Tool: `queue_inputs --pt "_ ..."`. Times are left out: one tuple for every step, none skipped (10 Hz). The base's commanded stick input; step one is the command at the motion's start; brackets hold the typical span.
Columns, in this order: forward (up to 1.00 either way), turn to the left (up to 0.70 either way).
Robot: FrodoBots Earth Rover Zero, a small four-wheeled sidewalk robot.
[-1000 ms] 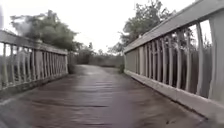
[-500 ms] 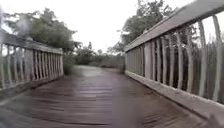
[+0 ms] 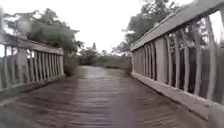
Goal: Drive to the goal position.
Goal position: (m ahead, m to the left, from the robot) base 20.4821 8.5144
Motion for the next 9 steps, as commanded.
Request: queue_inputs --pt "0.70 0.00" --pt "0.70 0.00" --pt "0.70 0.00" --pt "0.70 0.00" --pt "0.70 0.00" --pt "0.70 0.00" --pt "0.70 0.00" --pt "0.70 0.00" --pt "0.70 0.00"
